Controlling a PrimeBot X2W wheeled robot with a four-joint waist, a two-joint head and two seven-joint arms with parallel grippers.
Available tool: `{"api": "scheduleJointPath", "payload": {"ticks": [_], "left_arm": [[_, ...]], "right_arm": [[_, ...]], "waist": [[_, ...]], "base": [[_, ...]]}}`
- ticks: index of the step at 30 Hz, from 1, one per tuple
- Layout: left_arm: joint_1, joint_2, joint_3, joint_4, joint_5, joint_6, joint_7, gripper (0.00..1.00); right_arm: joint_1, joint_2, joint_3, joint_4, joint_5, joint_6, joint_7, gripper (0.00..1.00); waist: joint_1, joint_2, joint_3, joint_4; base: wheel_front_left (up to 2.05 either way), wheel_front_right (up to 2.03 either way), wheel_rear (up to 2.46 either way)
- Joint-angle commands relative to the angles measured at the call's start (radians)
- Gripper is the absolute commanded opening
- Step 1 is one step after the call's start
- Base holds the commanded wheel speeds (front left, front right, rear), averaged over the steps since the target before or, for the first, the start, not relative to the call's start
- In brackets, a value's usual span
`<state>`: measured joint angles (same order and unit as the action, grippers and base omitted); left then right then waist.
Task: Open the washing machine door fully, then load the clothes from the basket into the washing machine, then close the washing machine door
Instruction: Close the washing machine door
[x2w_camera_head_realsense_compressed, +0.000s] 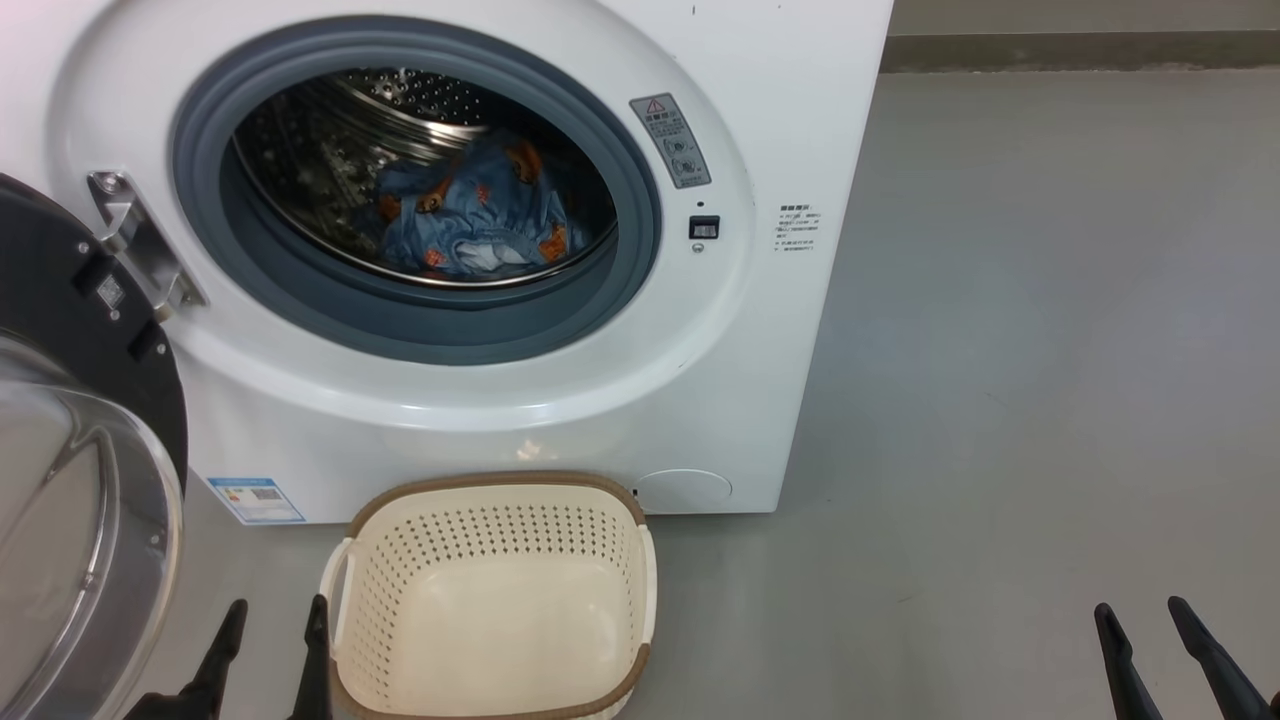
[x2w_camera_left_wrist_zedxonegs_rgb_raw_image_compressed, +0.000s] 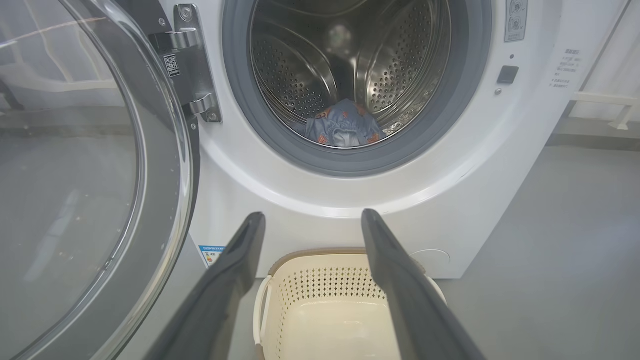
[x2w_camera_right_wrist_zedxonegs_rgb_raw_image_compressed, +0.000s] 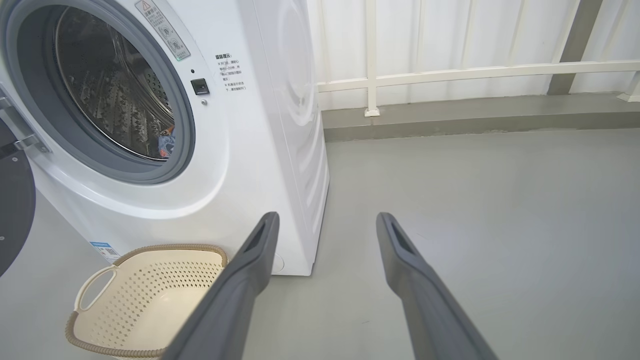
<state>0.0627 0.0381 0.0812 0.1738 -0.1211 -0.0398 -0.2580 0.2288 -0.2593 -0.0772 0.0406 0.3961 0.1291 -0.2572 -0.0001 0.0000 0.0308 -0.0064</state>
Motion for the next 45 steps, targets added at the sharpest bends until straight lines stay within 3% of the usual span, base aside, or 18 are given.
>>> {"api": "scheduleJointPath", "payload": {"ticks": [1,14,31,45], "left_arm": [[-0.011,0.012,0.030,-0.031,0.000,0.005,-0.004,1.00],[-0.009,0.012,0.018,-0.024,-0.006,0.011,-0.004,1.00],[0.002,0.012,0.018,-0.040,-0.015,-0.004,-0.004,1.00],[-0.003,0.012,0.004,-0.031,-0.015,-0.003,-0.004,1.00]], "right_arm": [[-0.006,-0.027,0.016,-0.027,-0.015,0.002,-0.005,1.00],[-0.004,-0.025,0.018,-0.023,-0.017,0.002,-0.005,1.00],[-0.001,-0.022,0.018,-0.024,-0.016,0.002,-0.005,1.00],[-0.006,-0.018,0.028,-0.027,-0.018,0.002,-0.005,1.00]], "waist": [[0.0001,0.0000,0.002,0.001],[0.0001,0.0000,-0.008,0.005],[0.0001,0.0000,-0.020,0.011],[0.0001,0.0000,-0.021,0.029]], "base": [[0.00,0.00,0.00],[-0.10,0.10,0.00],[-1.30,1.30,0.00],[-0.15,0.15,0.00]]}}
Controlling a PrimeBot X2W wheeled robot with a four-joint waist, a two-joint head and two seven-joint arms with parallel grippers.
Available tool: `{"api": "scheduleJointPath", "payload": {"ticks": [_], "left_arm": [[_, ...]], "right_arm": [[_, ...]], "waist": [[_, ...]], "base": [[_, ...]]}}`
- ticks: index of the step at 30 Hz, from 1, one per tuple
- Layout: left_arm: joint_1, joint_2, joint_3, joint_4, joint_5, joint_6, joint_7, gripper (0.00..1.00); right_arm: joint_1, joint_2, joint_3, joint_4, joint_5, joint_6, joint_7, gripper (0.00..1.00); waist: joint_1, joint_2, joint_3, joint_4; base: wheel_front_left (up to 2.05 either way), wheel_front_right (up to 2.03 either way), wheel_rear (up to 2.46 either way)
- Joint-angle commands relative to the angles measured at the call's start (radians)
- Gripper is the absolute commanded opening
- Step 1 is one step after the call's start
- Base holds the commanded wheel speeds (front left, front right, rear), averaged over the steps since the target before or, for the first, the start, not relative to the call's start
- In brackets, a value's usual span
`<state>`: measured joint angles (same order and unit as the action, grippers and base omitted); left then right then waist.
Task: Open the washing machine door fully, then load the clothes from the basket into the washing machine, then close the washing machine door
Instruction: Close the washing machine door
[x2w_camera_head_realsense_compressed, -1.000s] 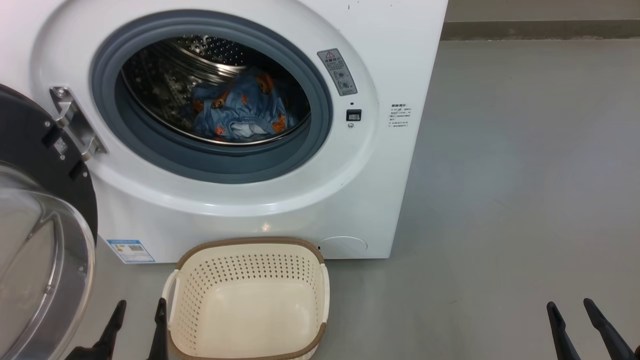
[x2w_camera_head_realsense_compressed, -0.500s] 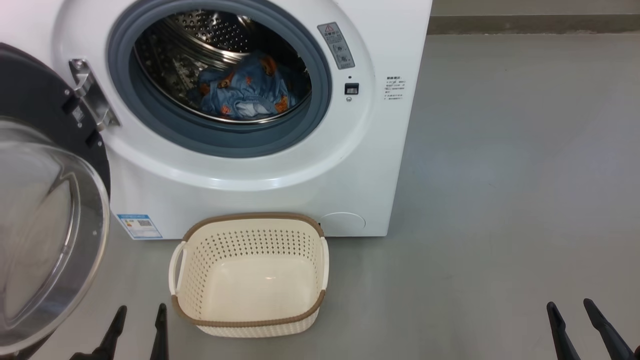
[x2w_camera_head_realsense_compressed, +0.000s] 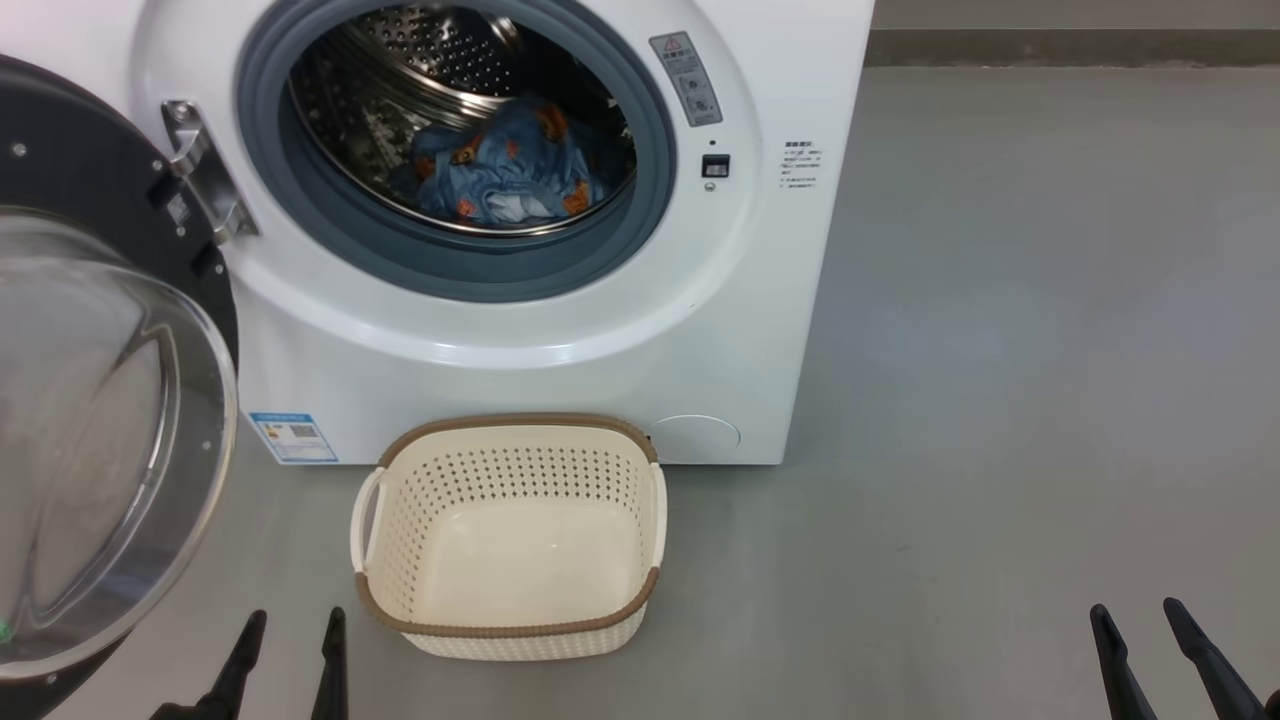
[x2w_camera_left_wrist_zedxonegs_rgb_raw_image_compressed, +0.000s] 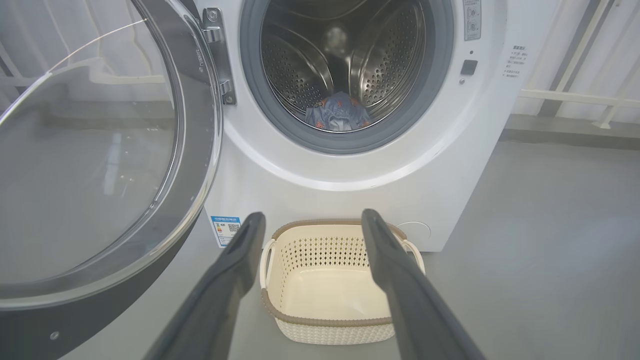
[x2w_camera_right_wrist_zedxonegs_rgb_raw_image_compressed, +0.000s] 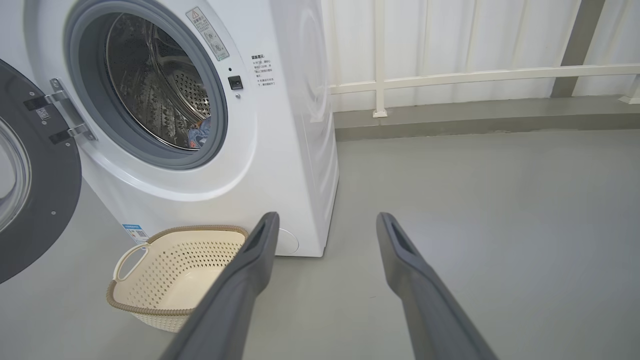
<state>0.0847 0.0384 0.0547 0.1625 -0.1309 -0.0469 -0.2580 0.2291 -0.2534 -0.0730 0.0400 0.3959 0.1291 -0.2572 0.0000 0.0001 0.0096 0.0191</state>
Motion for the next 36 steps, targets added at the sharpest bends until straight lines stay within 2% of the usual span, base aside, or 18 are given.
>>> {"api": "scheduleJointPath", "payload": {"ticks": [1,14,22,36], "left_arm": [[-0.026,0.012,0.028,-0.020,-0.006,0.007,-0.004,1.00],[0.000,0.012,0.038,-0.022,-0.051,0.049,-0.004,1.00],[0.012,0.012,0.034,-0.030,-0.076,0.069,-0.004,1.00],[0.010,0.012,-0.002,-0.045,-0.118,0.095,-0.004,1.00]], "right_arm": [[-0.006,-0.023,0.023,-0.026,-0.018,0.002,-0.005,1.00],[-0.057,-0.039,0.133,-0.013,-0.014,0.002,-0.005,1.00],[-0.124,-0.043,0.201,0.007,-0.010,0.002,-0.005,1.00],[-0.173,-0.076,0.243,0.023,-0.005,0.002,-0.005,1.00]], "waist": [[0.0000,-0.0001,0.000,0.010],[0.0000,-0.0001,-0.005,0.120],[0.0000,-0.0001,0.006,0.212],[0.0000,-0.0001,0.039,0.391]], "base": [[0.00,0.00,0.00],[0.00,0.00,0.00],[0.00,0.00,0.00],[0.00,0.00,0.00]]}}
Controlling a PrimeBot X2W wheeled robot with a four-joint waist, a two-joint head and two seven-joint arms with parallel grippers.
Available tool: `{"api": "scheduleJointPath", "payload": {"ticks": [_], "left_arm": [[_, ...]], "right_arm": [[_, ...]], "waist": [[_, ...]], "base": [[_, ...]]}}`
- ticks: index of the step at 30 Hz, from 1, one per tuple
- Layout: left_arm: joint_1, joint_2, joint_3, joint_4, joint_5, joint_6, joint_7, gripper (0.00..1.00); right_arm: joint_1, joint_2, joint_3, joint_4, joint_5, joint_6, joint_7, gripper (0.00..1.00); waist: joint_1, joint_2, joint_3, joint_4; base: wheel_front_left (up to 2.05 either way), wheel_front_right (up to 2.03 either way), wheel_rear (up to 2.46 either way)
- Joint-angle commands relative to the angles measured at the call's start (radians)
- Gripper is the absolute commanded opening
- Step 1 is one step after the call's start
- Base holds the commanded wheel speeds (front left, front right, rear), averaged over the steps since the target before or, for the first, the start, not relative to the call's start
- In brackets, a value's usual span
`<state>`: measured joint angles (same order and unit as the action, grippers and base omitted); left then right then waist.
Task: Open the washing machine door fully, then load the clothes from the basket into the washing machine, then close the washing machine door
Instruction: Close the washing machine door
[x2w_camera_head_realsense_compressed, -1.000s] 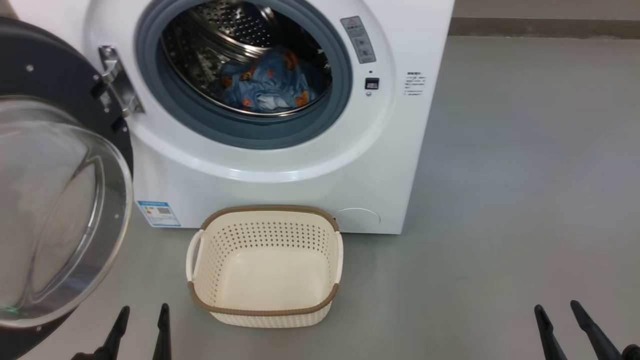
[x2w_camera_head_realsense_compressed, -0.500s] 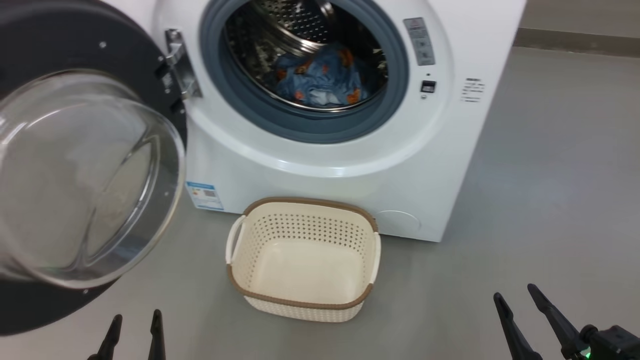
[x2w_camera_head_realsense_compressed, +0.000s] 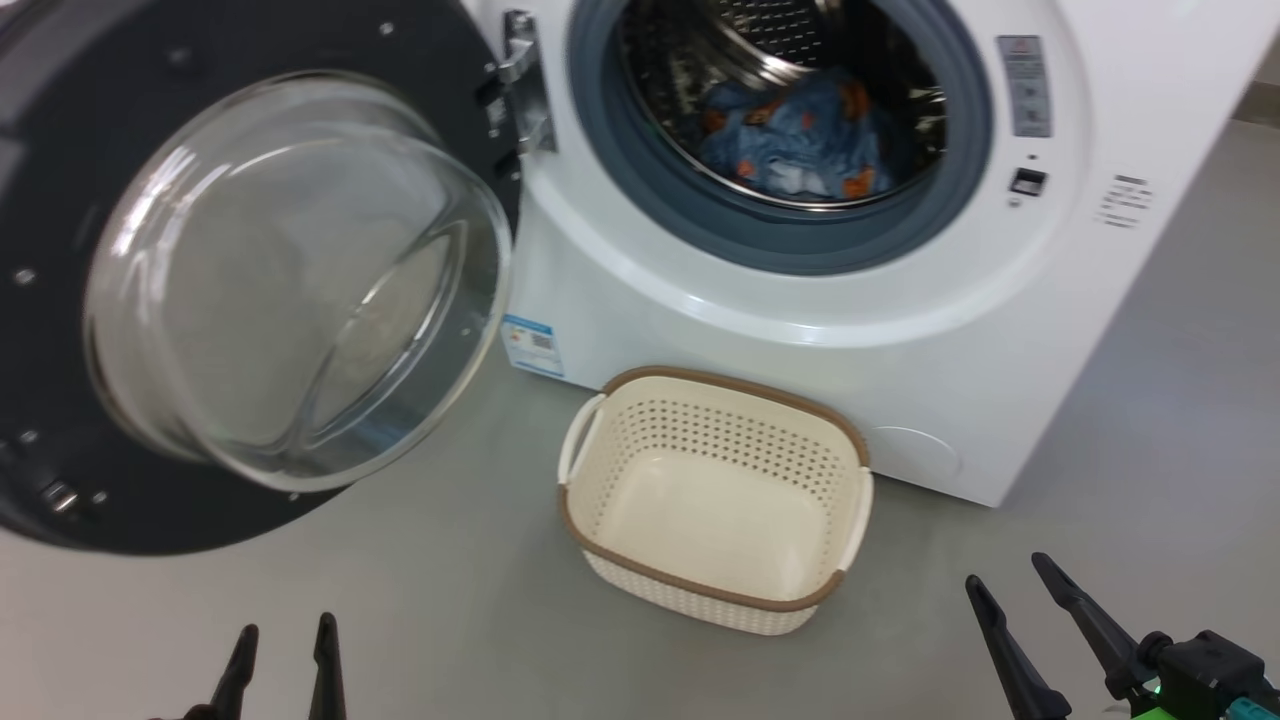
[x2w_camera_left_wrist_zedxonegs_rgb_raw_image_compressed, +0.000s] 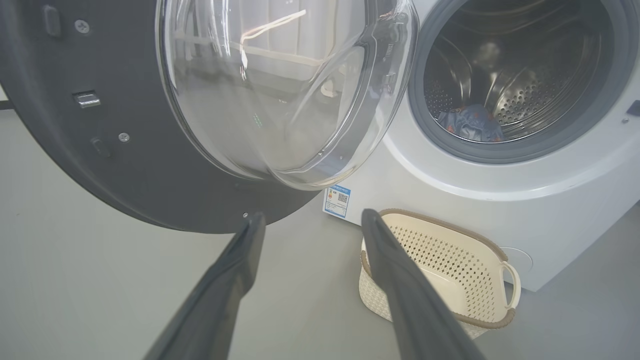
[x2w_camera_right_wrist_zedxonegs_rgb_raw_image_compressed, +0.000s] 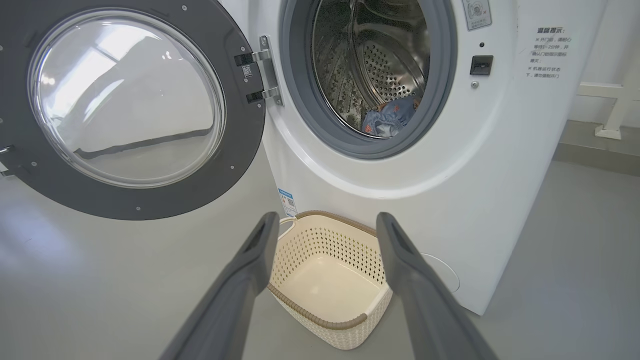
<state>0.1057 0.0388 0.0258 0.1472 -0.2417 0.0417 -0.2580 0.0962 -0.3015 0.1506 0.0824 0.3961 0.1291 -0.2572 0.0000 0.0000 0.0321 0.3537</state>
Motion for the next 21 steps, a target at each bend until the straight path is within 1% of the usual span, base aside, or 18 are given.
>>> {"api": "scheduleJointPath", "payload": {"ticks": [1,9,18,21], "left_arm": [[-0.010,0.011,0.023,-0.031,-0.011,0.010,-0.004,1.00],[0.004,0.011,0.013,-0.039,-0.023,0.022,-0.004,1.00],[0.021,0.011,0.023,-0.062,-0.031,0.035,-0.004,1.00],[0.020,0.011,0.034,-0.074,-0.035,0.030,-0.004,1.00]], "right_arm": [[-0.042,-0.032,0.023,-0.019,-0.005,0.002,-0.005,1.00],[-0.060,-0.045,0.053,-0.013,-0.002,0.002,-0.005,1.00],[-0.082,-0.049,0.085,-0.001,0.005,0.002,-0.005,1.00],[-0.081,-0.045,0.086,0.001,0.007,0.002,-0.005,1.00]], "waist": [[0.0000,0.0000,0.018,0.068],[0.0000,0.0000,0.008,0.141],[0.0000,0.0000,0.002,0.149],[0.0000,0.0000,-0.003,0.148]], "base": [[0.00,0.00,0.00],[0.00,0.00,0.00],[0.00,0.00,0.00],[0.00,0.00,0.00]]}}
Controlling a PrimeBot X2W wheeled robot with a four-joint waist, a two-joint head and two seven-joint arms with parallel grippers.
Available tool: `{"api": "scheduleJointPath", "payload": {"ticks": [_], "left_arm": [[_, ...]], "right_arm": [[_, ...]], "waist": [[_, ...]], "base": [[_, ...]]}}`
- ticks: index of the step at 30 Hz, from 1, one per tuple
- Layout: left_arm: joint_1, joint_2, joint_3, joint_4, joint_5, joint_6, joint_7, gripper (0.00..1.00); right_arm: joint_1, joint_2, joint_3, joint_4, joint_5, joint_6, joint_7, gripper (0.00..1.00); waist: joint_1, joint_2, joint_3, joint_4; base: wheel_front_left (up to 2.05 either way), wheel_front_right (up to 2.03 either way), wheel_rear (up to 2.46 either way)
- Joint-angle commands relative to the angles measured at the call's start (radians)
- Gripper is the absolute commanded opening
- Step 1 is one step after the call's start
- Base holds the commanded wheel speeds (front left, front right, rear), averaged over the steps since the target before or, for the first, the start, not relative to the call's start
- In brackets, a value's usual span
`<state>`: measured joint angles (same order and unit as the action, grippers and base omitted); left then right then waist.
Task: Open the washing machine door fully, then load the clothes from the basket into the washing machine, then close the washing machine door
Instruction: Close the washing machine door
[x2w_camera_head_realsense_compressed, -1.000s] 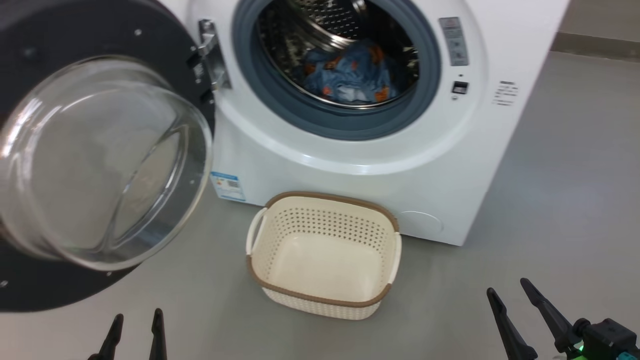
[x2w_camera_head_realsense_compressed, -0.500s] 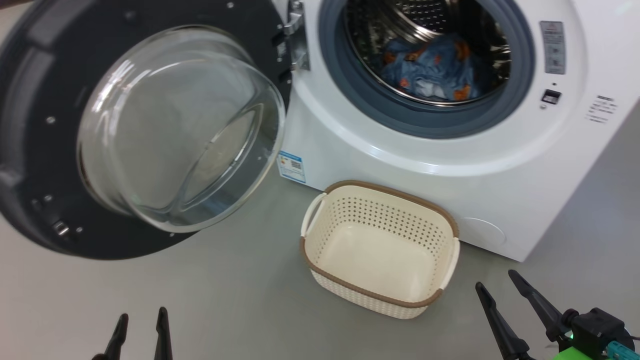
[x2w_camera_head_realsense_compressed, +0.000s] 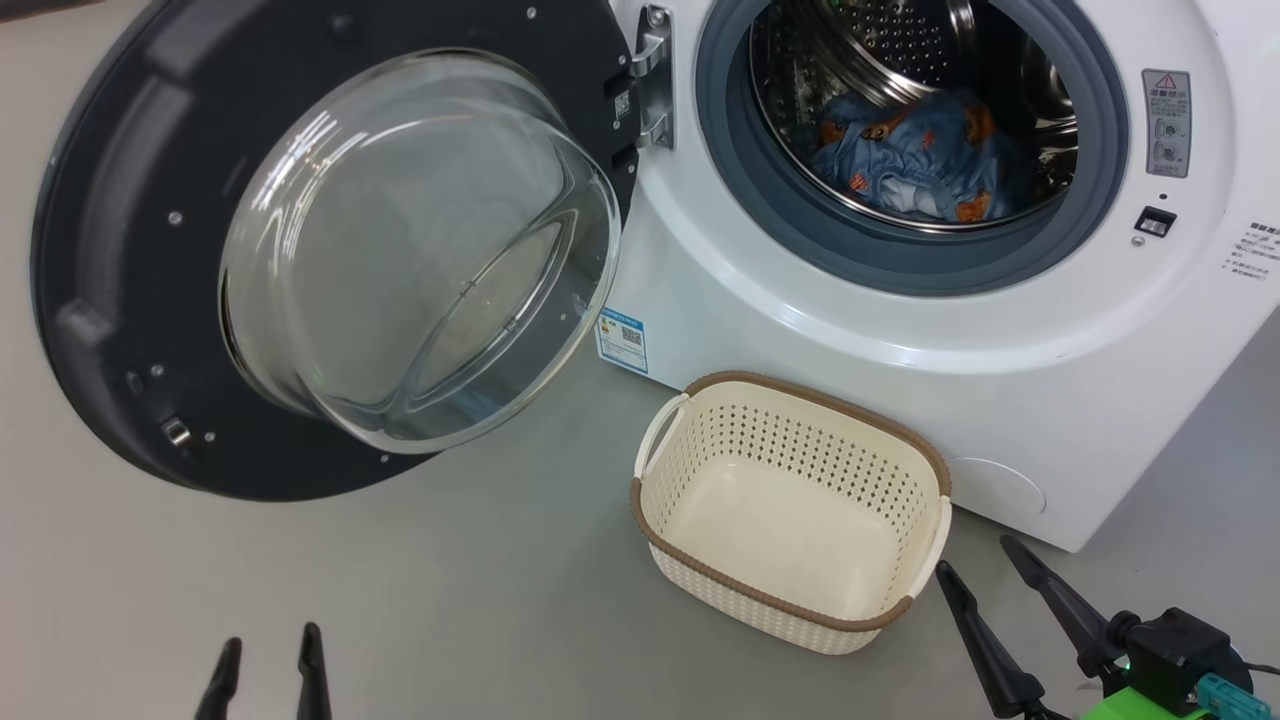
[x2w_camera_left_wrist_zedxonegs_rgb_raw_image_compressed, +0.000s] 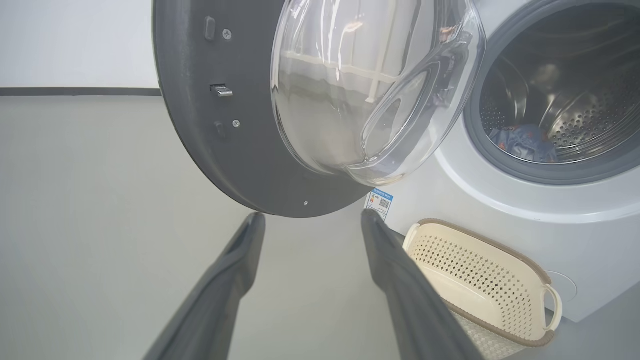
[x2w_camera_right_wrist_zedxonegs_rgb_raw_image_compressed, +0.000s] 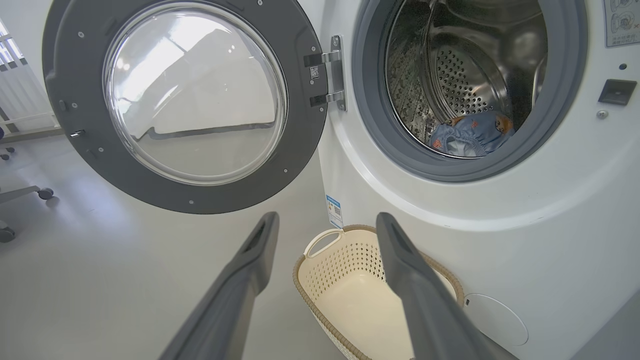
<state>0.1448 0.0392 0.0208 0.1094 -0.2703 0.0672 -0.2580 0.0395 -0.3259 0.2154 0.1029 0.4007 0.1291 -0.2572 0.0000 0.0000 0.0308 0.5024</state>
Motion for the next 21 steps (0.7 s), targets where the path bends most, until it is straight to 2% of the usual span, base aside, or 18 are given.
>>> {"api": "scheduleJointPath", "payload": {"ticks": [1,2,4,5,9,13,14,17,21], "left_arm": [[-0.020,0.011,0.043,-0.044,-0.009,0.000,-0.004,1.00],[-0.022,0.011,0.050,-0.053,-0.013,-0.004,-0.004,0.97],[-0.030,0.011,0.072,-0.076,-0.026,-0.016,-0.004,0.23],[-0.035,0.011,0.089,-0.090,-0.027,-0.022,-0.004,0.00],[-0.077,0.013,0.171,-0.155,-0.019,-0.057,-0.004,0.00],[-0.158,0.058,0.249,-0.217,-0.005,-0.112,-0.004,0.00],[-0.158,0.058,0.249,-0.217,-0.005,-0.112,-0.004,0.00],[-0.249,0.111,0.296,-0.231,-0.014,-0.147,-0.004,0.00],[-0.393,0.184,0.341,-0.203,-0.105,-0.185,-0.004,0.00]], "right_arm": [[-0.022,-0.019,0.020,-0.019,0.003,0.002,-0.005,1.00],[-0.020,-0.016,0.017,-0.019,0.004,0.002,-0.005,1.00],[-0.012,-0.010,0.010,-0.019,0.003,0.002,-0.005,1.00],[-0.008,-0.008,0.007,-0.020,0.003,0.002,-0.005,1.00],[0.015,0.004,-0.013,-0.026,-0.001,0.002,-0.005,1.00],[0.038,0.017,-0.032,-0.030,-0.005,0.002,-0.005,1.00],[0.038,0.017,-0.032,-0.030,-0.005,0.002,-0.005,1.00],[0.051,0.024,-0.042,-0.033,-0.007,0.002,-0.005,1.00],[0.054,0.028,-0.054,-0.039,-0.010,0.002,-0.005,1.00]], "waist": [[0.0000,0.0000,-0.004,-0.001],[0.0000,0.0000,-0.006,-0.002],[0.0000,0.0000,-0.011,-0.004],[0.0000,0.0000,-0.013,-0.004],[0.0000,0.0000,-0.021,-0.009],[0.0000,0.0000,-0.030,-0.018],[0.0000,0.0000,-0.030,-0.018],[0.0000,0.0000,-0.033,-0.027],[0.0000,0.0000,-0.027,-0.045]], "base": [[0.00,0.00,0.00],[0.00,0.00,0.00],[0.00,0.00,0.00],[0.00,0.00,0.00],[0.00,0.00,0.00],[0.00,0.00,0.00],[0.00,0.00,0.00],[0.00,0.00,0.00],[0.00,0.00,0.00]]}}
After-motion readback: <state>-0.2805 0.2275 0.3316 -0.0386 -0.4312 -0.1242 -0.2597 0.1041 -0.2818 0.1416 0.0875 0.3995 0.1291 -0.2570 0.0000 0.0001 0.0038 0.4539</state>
